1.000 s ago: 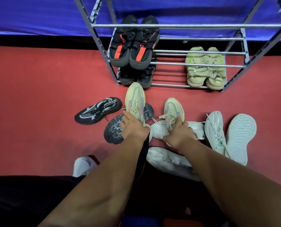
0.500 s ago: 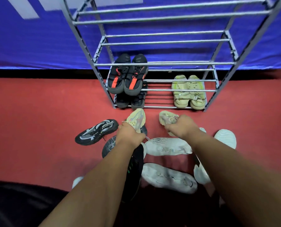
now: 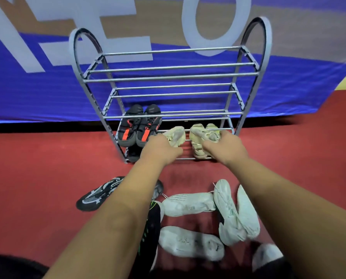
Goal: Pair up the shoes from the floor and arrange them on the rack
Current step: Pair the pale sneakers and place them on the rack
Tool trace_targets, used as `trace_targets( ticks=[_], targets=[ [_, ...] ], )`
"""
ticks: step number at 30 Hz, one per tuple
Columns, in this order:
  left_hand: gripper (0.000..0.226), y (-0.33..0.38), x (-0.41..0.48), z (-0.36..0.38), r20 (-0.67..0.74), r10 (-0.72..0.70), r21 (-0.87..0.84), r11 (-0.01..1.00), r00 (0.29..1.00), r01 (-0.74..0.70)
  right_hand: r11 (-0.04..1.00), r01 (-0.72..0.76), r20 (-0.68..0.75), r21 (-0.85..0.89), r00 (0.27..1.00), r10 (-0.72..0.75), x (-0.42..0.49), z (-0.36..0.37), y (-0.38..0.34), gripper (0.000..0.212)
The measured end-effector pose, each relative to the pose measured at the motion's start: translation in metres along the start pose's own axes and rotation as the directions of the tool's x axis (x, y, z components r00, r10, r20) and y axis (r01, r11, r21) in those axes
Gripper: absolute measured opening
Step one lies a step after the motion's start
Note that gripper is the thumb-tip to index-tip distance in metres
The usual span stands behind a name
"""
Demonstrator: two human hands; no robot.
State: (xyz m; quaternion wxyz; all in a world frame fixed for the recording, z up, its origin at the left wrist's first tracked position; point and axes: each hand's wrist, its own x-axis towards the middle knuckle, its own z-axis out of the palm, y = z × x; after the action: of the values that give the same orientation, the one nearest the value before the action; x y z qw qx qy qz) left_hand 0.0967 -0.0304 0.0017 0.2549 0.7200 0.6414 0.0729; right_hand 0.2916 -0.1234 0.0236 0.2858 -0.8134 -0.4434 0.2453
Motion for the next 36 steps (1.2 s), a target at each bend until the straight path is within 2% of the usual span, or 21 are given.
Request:
trace_targets(
  ticks=[2,4,8,14,18,22,24,26,29,32,36],
  targets=[
    [0.079,0.004,0.001,0.001,-0.040,0.037,-0.049,0.998,0.999,-0.039,0.999,0.024,-0.041,0.042,0.999,-0.022,0.006,0.003,0.011,0.032],
    [0.087,0.004,0.002,0.007,-0.050,0.051,-0.093,0.994,0.997,-0.055,0.999,0.020,-0.037,0.034,0.999,-0.019,0.015,0.009,0.022,0.034],
    [0.079,-0.002,0.007,0.028,-0.027,0.032,-0.129,0.991,0.999,-0.036,0.998,-0.009,-0.024,0.064,1.000,0.011,0.034,0.024,0.041,0.046],
    [0.066,0.004,0.019,0.060,-0.079,0.013,-0.195,0.980,0.997,-0.029,0.996,0.007,-0.059,0.089,0.998,-0.002,0.060,0.046,0.065,0.048],
    [0.061,0.009,0.039,0.073,-0.110,0.046,-0.192,0.979,0.993,-0.067,0.992,0.066,-0.106,0.108,0.993,-0.055,0.077,0.048,0.075,0.065],
    [0.061,0.016,0.063,0.086,-0.123,0.058,-0.183,0.980,0.991,-0.080,0.992,0.075,-0.153,0.097,0.986,-0.060,0.099,0.047,0.080,0.058],
    [0.062,0.022,0.076,0.092,-0.134,0.048,-0.199,0.977,0.990,-0.075,0.993,0.069,-0.179,0.100,0.983,-0.050,0.110,0.047,0.080,0.062],
    [0.062,0.029,0.089,0.098,-0.155,0.055,-0.205,0.975,0.986,-0.086,0.993,0.079,-0.187,0.090,0.981,-0.061,0.122,0.045,0.080,0.066],
    [0.069,0.042,0.109,0.107,-0.155,0.065,-0.206,0.974,0.986,-0.096,0.995,0.096,-0.190,0.017,0.978,-0.091,0.142,0.045,0.080,0.053],
    [0.074,0.053,0.128,0.117,-0.172,0.069,-0.207,0.973,0.983,-0.104,0.993,0.100,-0.206,-0.061,0.972,-0.110,0.163,0.047,0.080,0.049],
    [0.073,0.066,0.148,0.131,-0.207,0.080,-0.211,0.969,0.975,-0.125,0.989,0.067,-0.206,-0.129,0.974,-0.092,0.182,0.053,0.080,0.056]
  ],
)
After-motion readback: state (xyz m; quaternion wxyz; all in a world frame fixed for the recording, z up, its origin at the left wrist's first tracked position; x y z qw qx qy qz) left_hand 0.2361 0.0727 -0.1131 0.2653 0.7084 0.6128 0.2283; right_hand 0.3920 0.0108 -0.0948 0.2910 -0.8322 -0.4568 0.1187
